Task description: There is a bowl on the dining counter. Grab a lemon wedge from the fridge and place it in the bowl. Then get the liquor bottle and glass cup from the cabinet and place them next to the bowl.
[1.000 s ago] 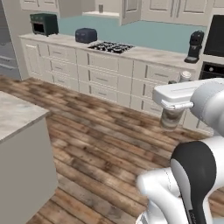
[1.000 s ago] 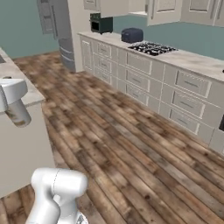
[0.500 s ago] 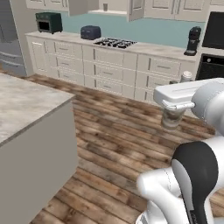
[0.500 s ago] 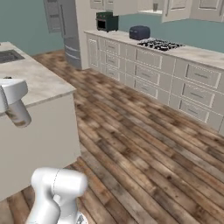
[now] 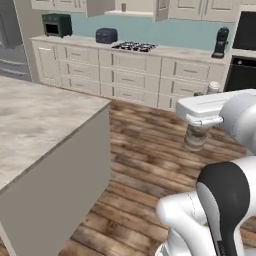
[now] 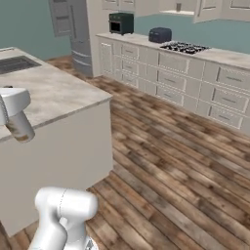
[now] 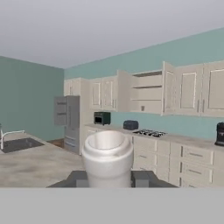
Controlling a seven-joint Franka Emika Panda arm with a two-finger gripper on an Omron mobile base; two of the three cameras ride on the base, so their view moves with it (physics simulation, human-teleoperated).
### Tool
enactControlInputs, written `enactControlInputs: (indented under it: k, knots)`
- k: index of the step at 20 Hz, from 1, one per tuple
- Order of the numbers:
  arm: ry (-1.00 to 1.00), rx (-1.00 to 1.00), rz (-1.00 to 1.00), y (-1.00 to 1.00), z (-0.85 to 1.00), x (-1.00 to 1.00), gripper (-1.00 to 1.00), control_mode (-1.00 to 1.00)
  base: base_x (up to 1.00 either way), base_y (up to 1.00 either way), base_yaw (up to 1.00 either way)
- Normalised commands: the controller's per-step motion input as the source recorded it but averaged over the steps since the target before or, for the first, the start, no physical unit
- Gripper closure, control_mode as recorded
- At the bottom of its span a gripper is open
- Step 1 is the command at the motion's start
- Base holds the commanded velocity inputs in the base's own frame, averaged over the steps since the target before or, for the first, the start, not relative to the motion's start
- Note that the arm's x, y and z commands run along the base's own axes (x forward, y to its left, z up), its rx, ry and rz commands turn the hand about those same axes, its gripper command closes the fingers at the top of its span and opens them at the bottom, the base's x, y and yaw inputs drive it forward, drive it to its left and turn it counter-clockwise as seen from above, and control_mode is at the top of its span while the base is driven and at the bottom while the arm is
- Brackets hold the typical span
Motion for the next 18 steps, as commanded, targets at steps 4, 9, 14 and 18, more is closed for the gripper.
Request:
enactControlInputs:
  k: [4, 9, 14, 18]
  knots:
    - [0.0, 0.0, 0.0, 0.0, 0.0, 0.0, 1.0, 1.0, -0.23, 1.0, -0.19]
    - [0.0, 0.0, 0.0, 0.0, 0.0, 0.0, 1.0, 1.0, -0.24, 1.0, -0.18]
    - [0.0, 0.0, 0.0, 0.0, 0.0, 0.0, 1.0, 1.0, -0.24, 1.0, -0.18]
    - [0.0, 0.0, 0.0, 0.0, 0.0, 0.0, 1.0, 1.0, -0.21, 1.0, -0.18]
